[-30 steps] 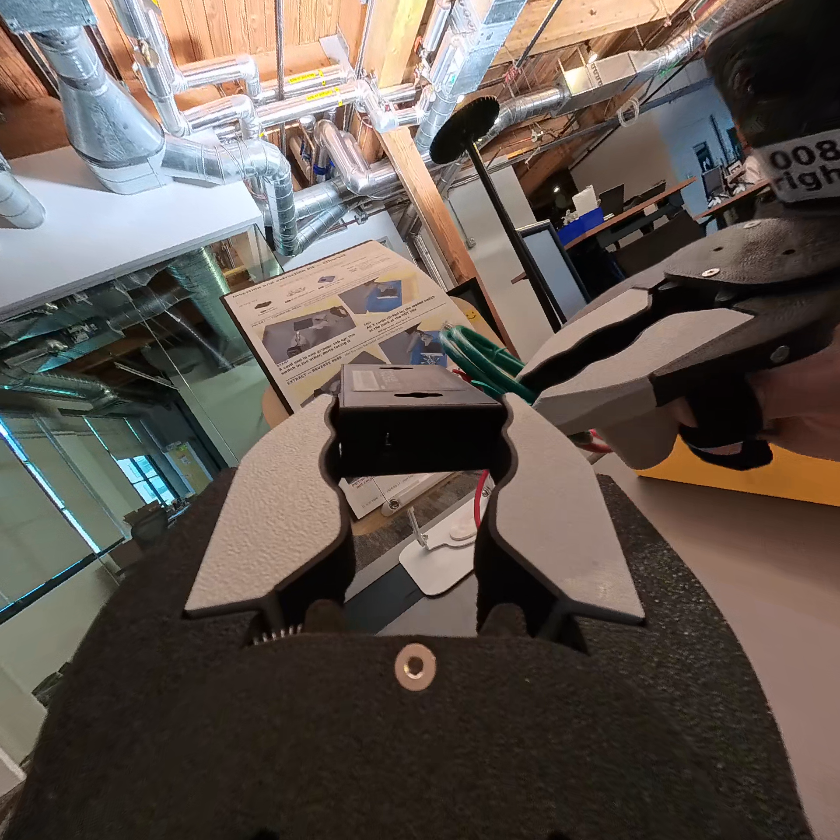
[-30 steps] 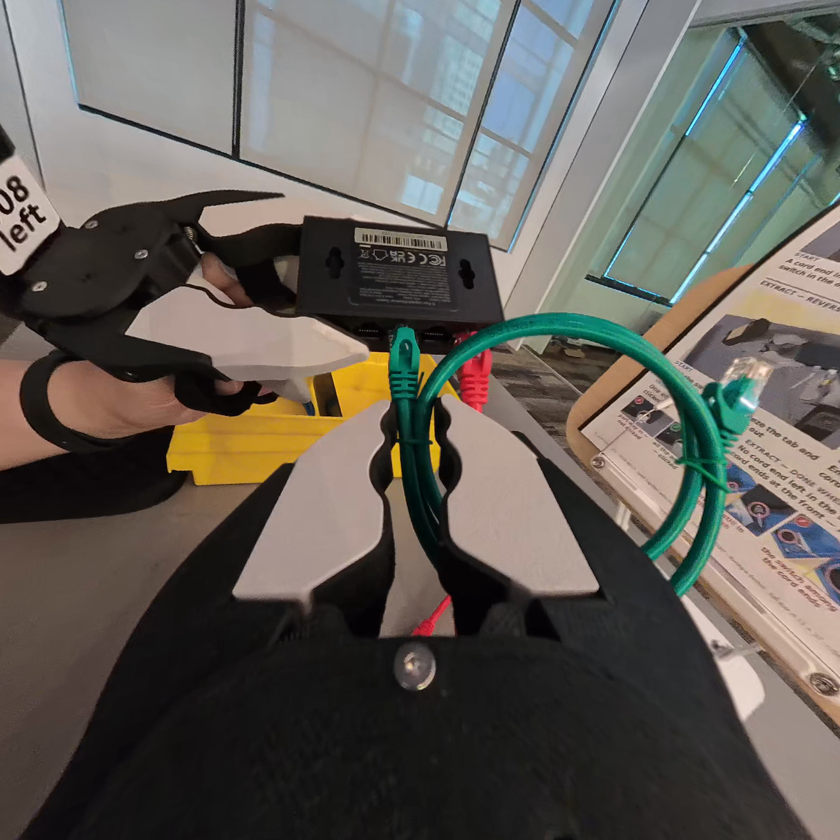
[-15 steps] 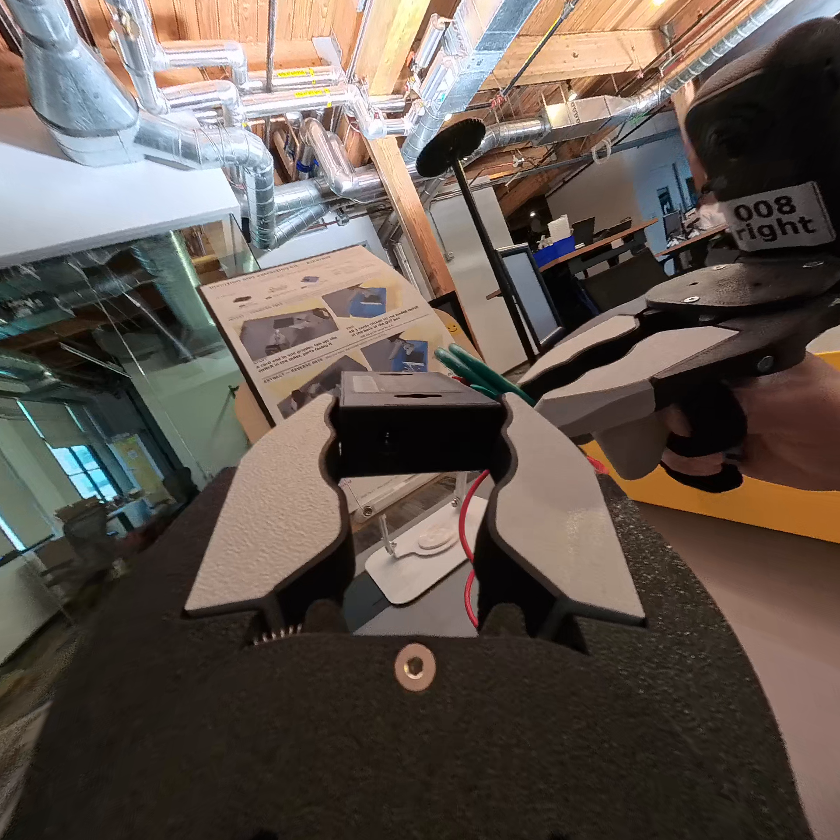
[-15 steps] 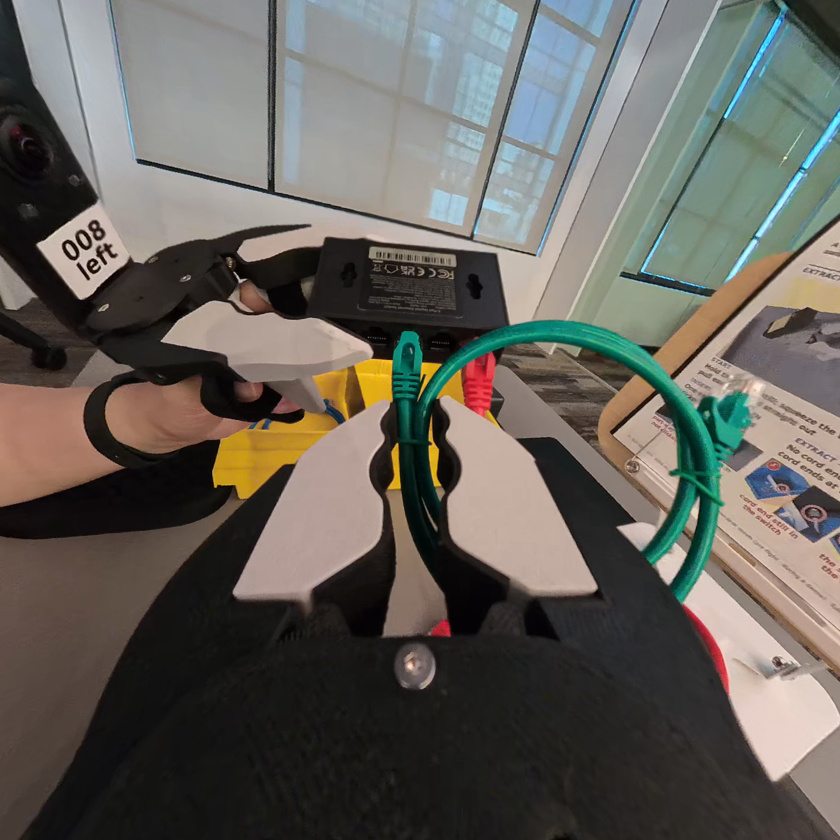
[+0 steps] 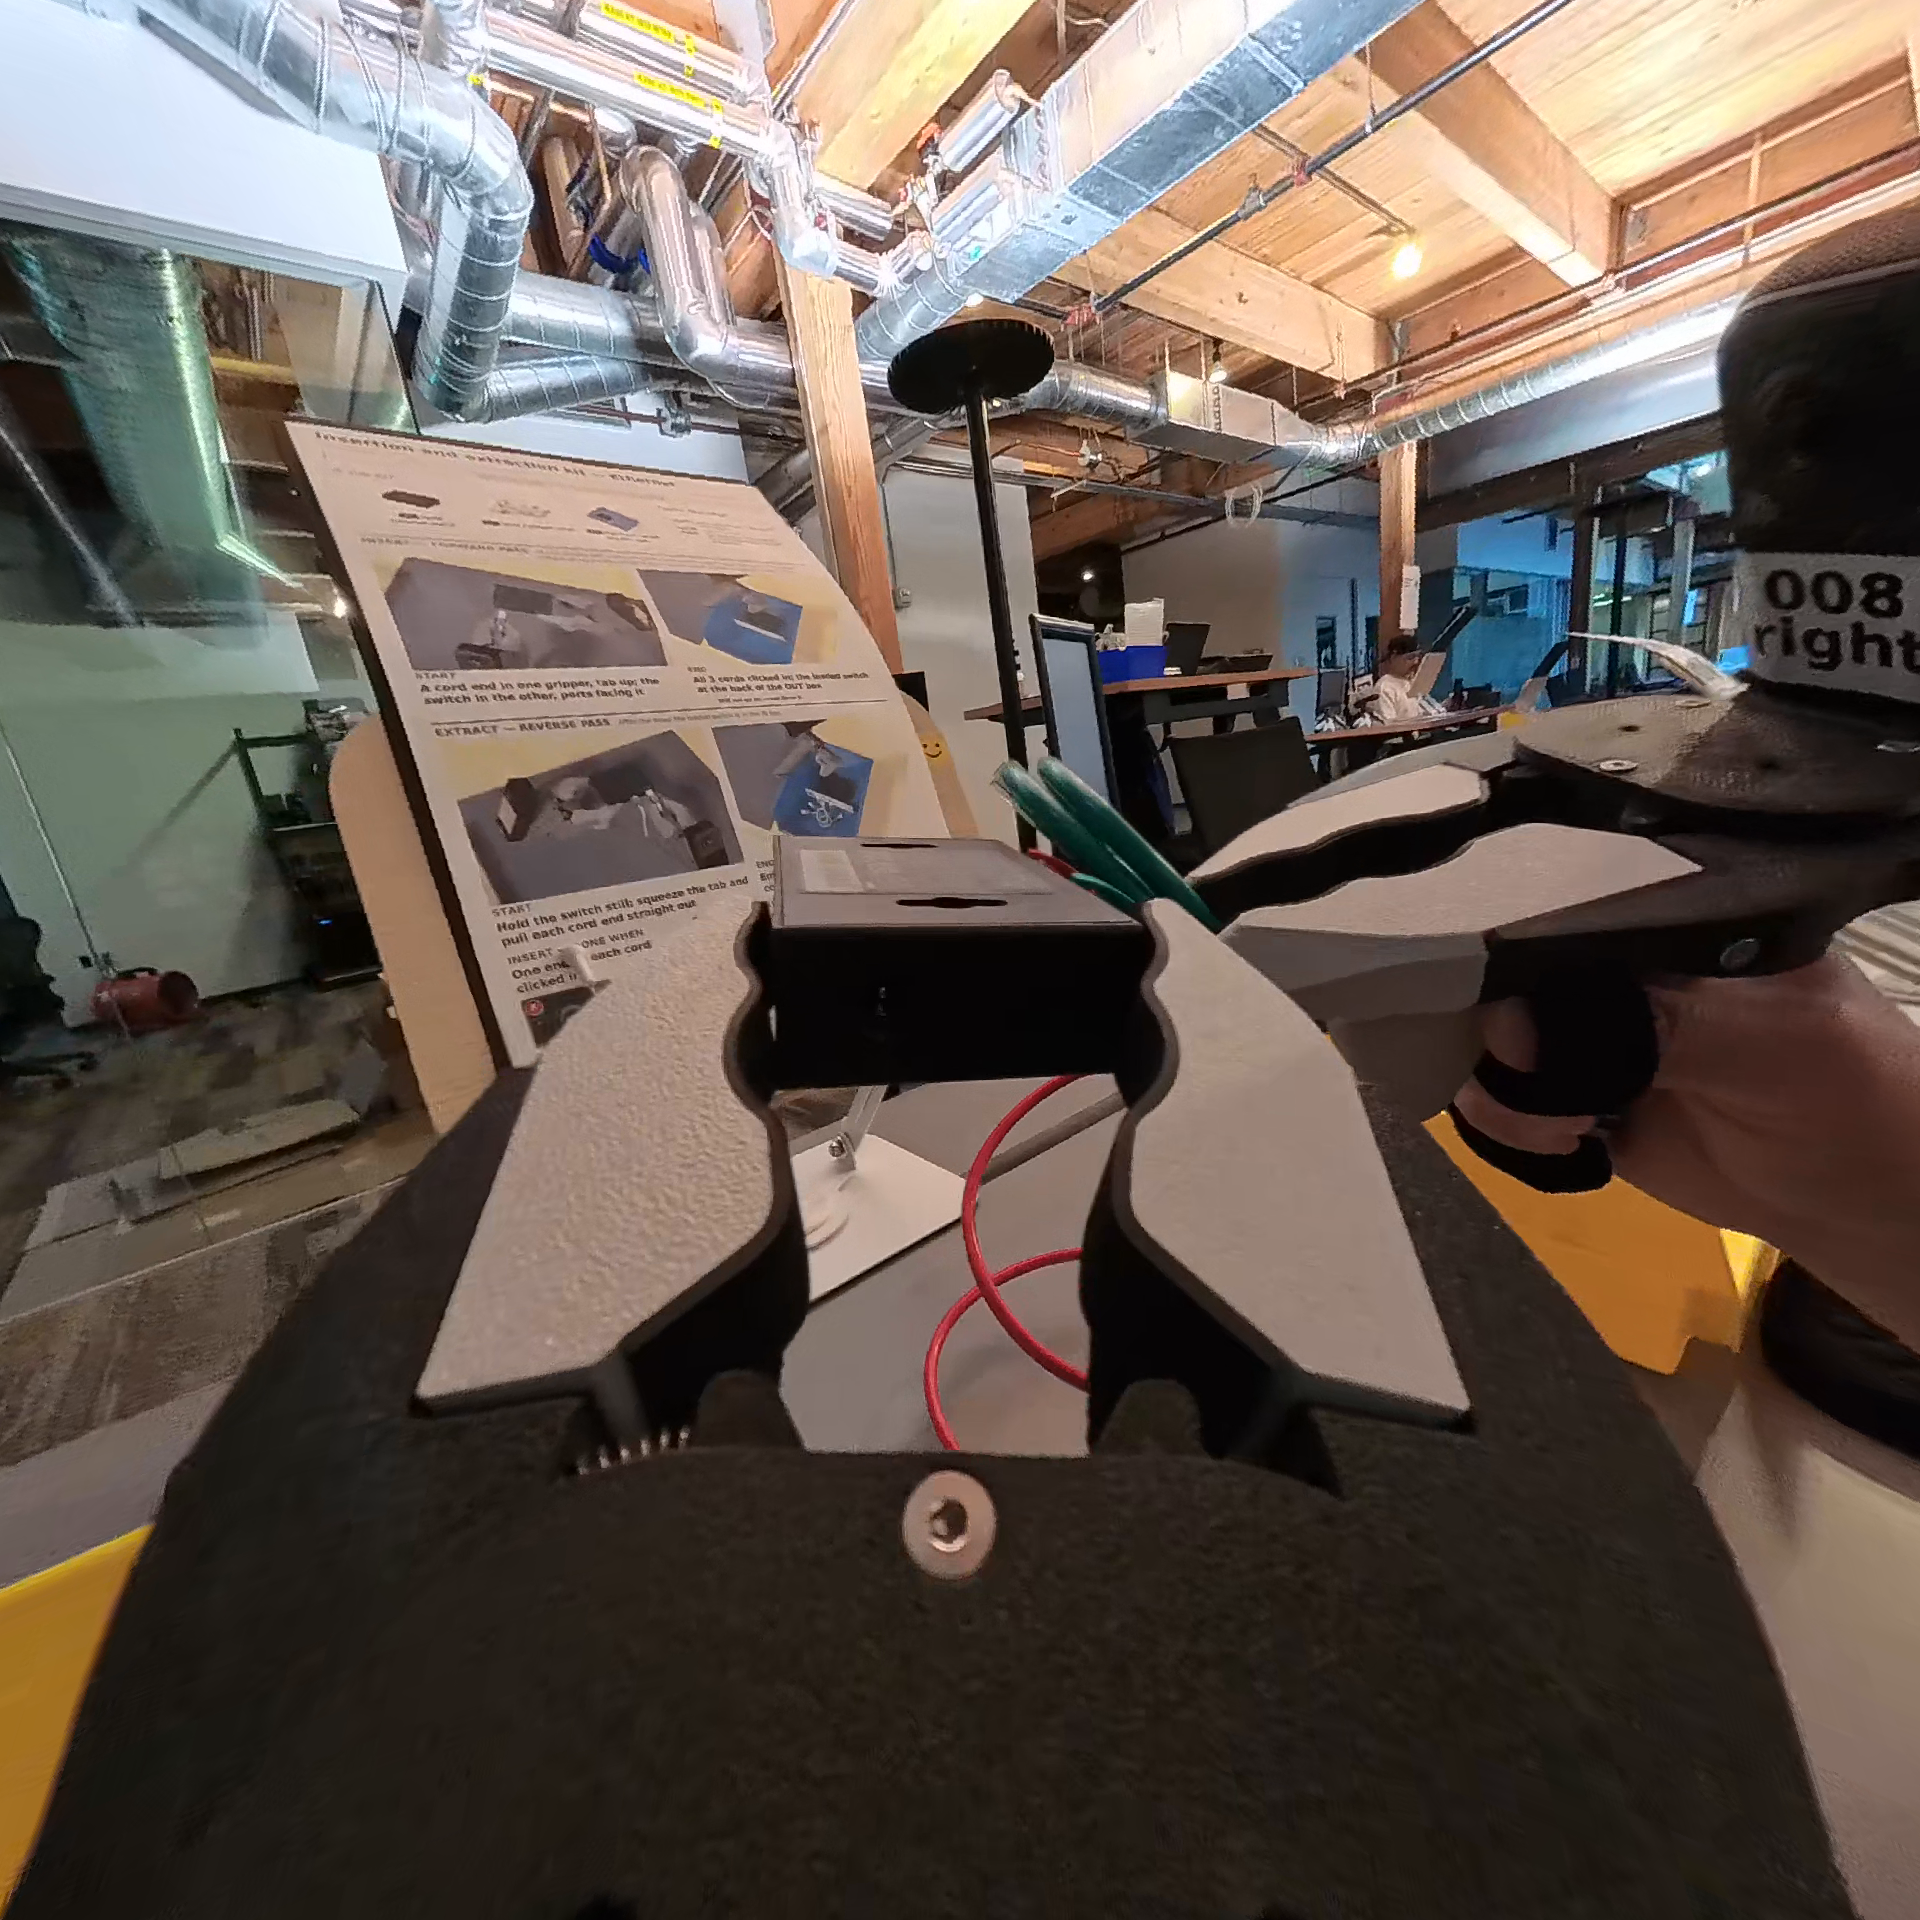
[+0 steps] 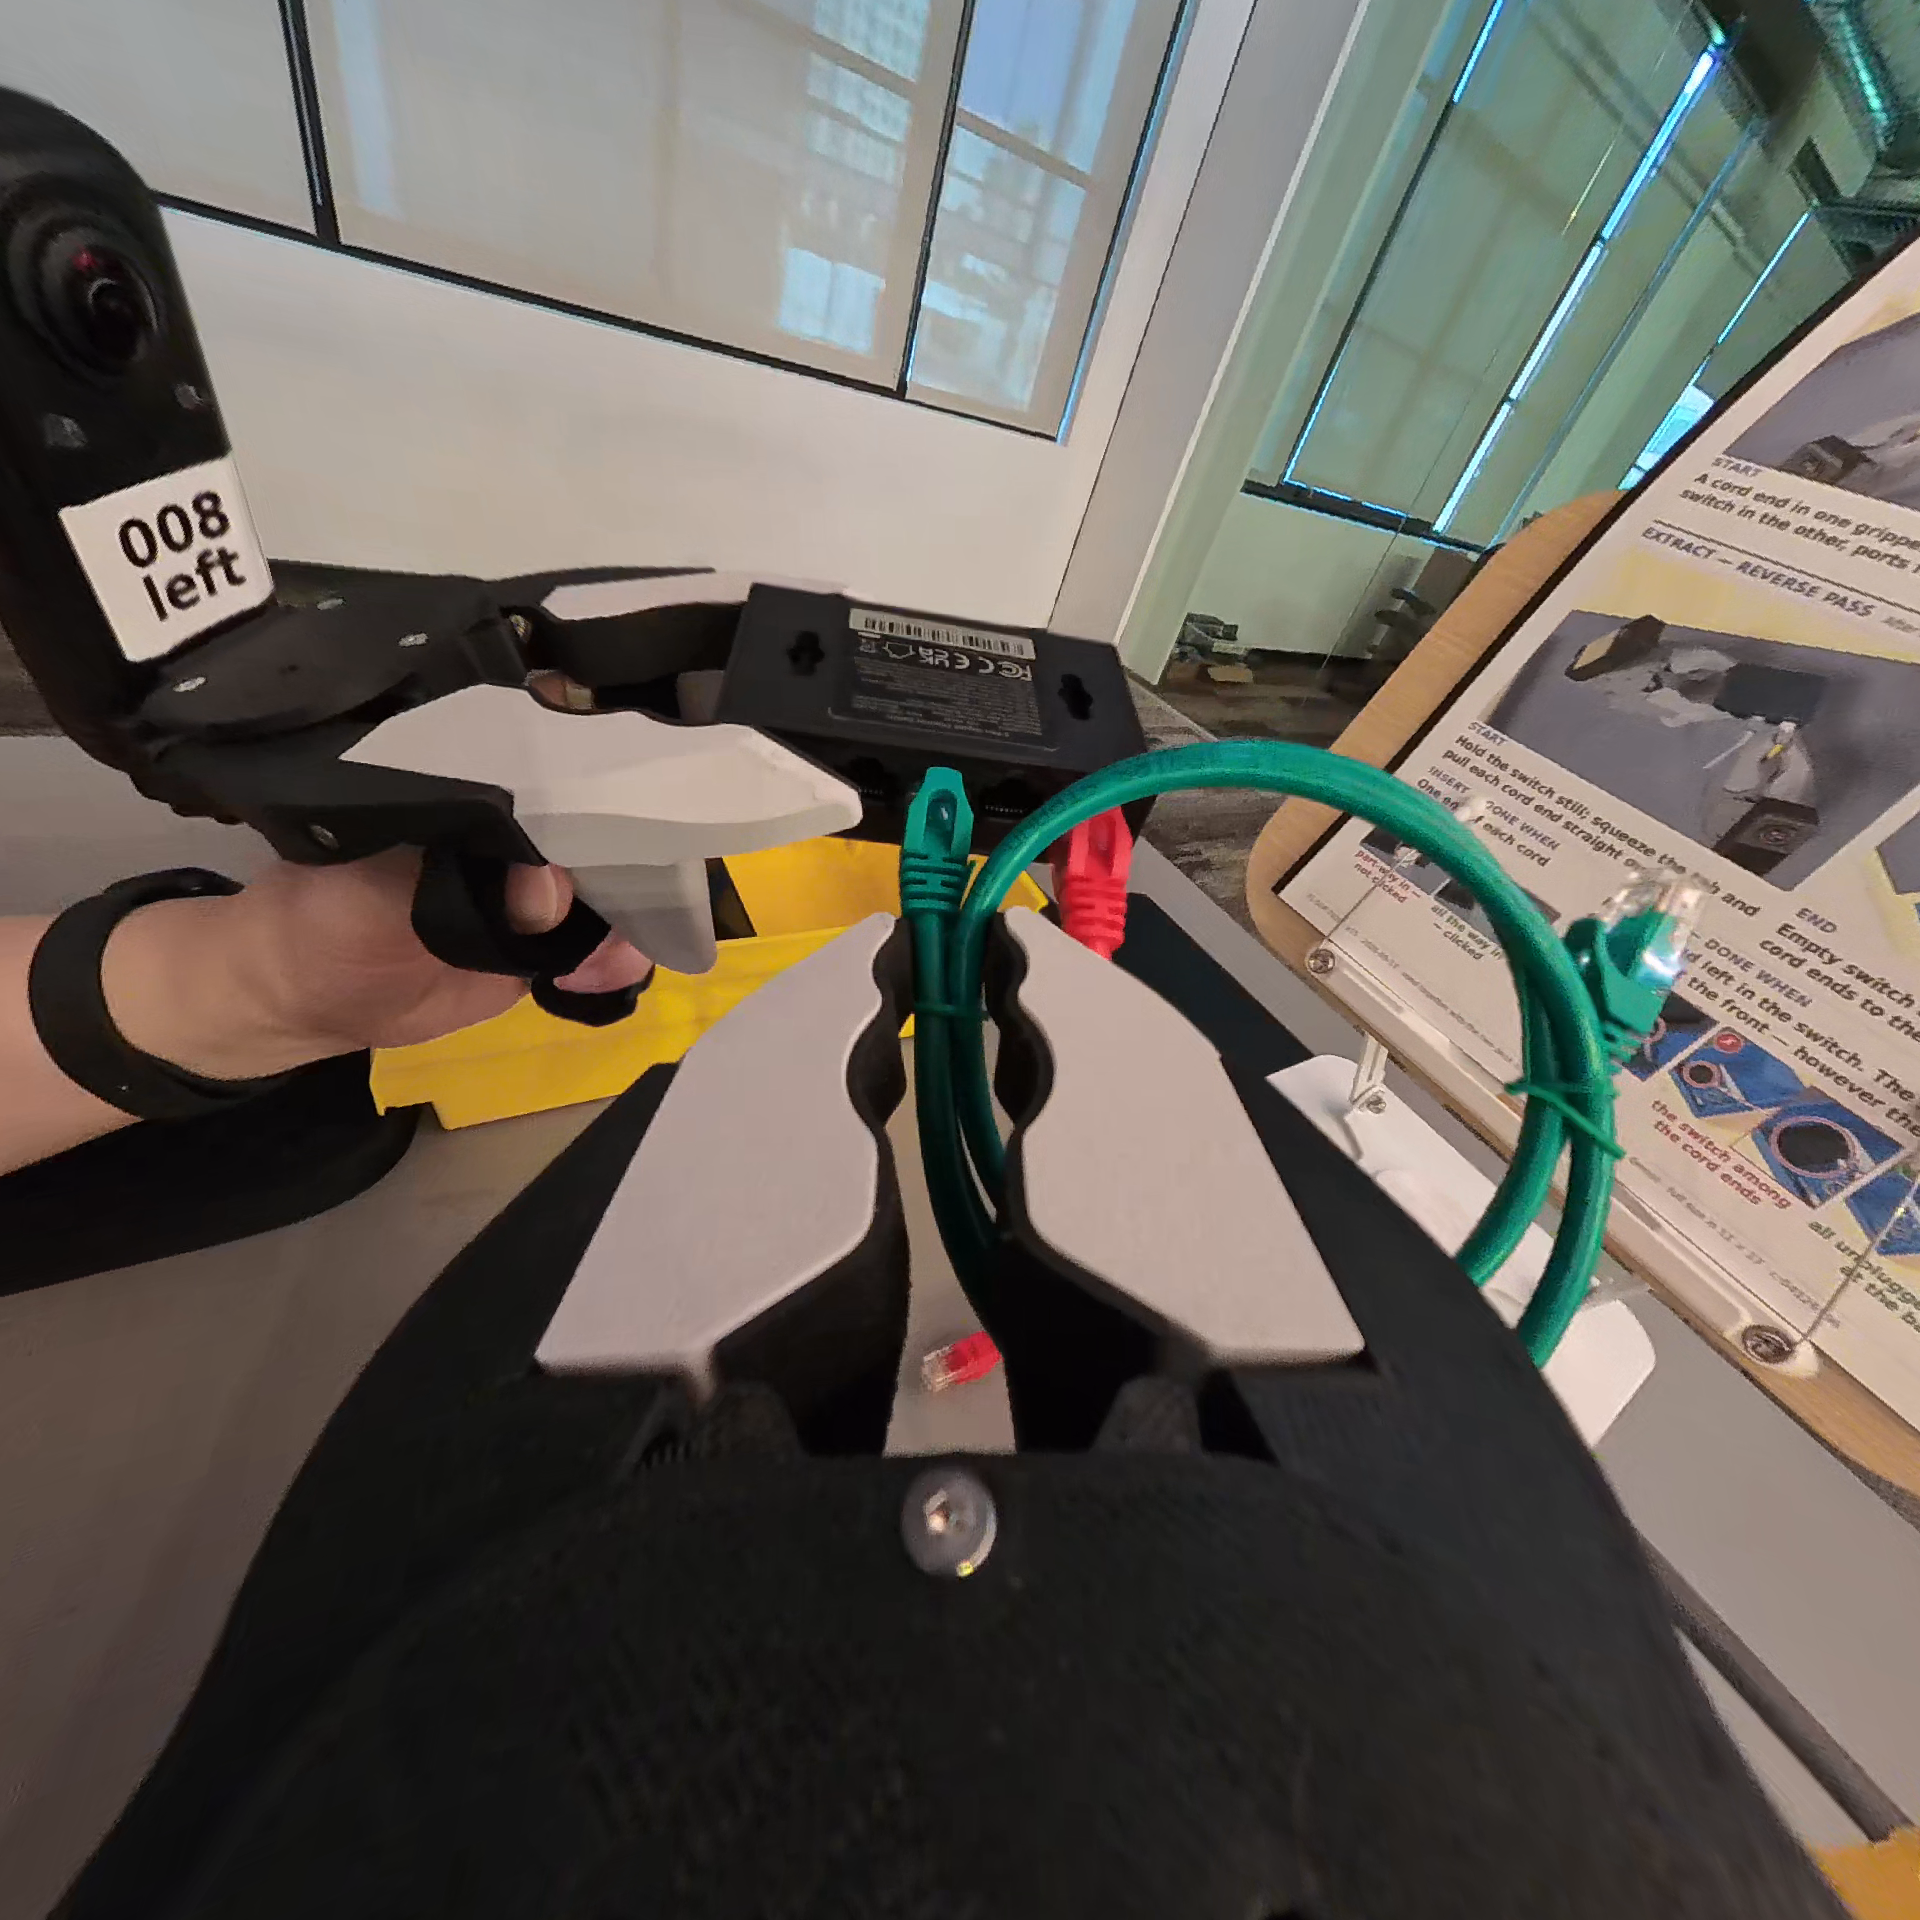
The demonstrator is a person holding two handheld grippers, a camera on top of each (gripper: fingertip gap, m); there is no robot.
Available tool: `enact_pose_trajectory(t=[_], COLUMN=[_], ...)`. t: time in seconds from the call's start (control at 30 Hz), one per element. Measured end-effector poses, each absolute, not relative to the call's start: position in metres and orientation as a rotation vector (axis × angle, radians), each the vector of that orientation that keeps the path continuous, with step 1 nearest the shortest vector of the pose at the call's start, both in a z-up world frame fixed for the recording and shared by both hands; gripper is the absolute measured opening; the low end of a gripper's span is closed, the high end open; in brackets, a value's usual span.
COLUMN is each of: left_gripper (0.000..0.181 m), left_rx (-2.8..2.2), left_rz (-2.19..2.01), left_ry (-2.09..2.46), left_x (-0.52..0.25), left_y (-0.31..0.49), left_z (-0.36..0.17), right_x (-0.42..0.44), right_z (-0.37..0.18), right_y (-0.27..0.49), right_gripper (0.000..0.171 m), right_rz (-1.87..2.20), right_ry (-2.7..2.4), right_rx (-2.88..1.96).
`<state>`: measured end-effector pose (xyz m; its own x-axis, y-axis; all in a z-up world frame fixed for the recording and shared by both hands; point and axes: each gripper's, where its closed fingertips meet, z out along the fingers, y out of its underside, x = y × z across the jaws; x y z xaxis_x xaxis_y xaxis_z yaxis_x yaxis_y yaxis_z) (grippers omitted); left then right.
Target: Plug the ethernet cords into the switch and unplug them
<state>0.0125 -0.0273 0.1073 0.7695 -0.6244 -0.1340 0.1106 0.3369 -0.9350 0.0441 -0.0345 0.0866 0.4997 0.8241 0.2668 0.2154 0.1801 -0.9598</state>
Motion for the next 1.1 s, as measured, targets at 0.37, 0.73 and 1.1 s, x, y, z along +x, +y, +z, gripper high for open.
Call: enact_pose_trajectory(t=[0.37, 0.73, 1.1], left_gripper=[0.064, 0.064, 0.065], left_rx=[-1.160, -1.174, -1.165], left_rz=[-0.470, -0.401, -0.383], left_ry=[0.544, 0.602, 0.596], left_x=[0.013, 0.013, 0.016], left_y=[-0.028, -0.028, -0.026], left_z=[0.104, 0.106, 0.101], right_x=[0.045, 0.044, 0.047], right_z=[0.083, 0.081, 0.074], right_y=[-0.033, -0.031, -0.024], right_gripper=[0.012, 0.013, 0.014], right_rz=[0.479, 0.469, 0.403], right_ry=[-0.992, -1.020, -1.059], right_rx=[-1.401, -1.412, -1.443])
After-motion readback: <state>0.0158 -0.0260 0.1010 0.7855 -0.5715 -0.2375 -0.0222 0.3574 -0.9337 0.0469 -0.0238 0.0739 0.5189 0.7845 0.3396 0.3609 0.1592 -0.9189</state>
